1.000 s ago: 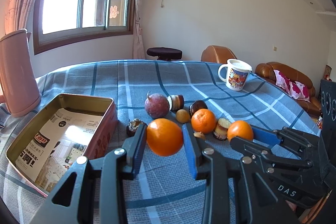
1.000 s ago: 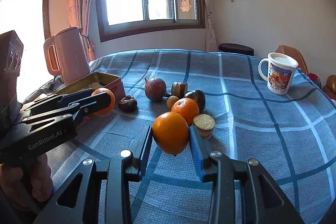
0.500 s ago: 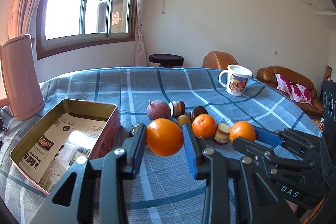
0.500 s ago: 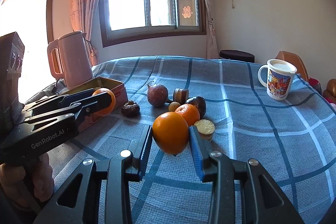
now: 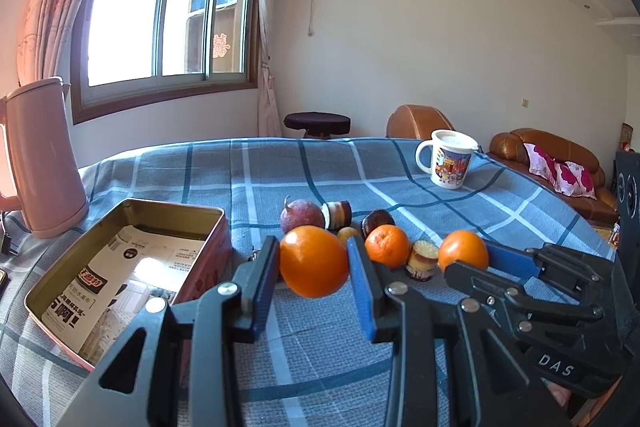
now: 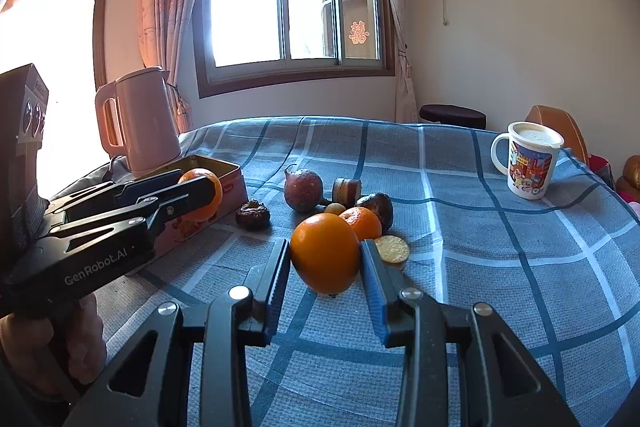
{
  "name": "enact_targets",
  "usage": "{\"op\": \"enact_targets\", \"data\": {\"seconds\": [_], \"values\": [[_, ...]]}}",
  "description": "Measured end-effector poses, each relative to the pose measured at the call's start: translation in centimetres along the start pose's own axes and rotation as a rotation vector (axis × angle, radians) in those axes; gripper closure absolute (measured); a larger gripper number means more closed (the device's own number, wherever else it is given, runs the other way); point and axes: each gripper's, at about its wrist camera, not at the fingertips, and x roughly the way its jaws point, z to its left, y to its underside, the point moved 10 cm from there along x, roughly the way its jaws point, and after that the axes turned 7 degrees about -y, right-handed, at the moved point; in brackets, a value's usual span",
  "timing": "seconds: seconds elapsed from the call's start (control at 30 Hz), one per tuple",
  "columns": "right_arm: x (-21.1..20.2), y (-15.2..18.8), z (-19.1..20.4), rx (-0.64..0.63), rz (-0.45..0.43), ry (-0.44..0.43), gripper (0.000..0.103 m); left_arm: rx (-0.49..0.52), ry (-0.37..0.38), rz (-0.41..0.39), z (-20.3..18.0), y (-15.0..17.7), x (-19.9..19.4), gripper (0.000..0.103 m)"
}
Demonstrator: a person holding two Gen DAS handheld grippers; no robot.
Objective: Organize fruits
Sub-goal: 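Lift both held oranges and carry them toward the pink tin box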
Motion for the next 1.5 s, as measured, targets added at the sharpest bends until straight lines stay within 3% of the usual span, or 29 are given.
{"op": "enact_targets", "data": {"seconds": [0.87,1.5], "values": [[-2.2,-1.8,0.6,-0.049,-0.116,0.02,0.065,0.039,-0.05,-0.069,0.4,-1.1,-1.7,0.066],[-0.3,-3.5,1.7,-0.065,-0.102,-0.02,0.065,0.022,-0.139,-0.032,4.2,-1.2,-1.1,0.066]]}}
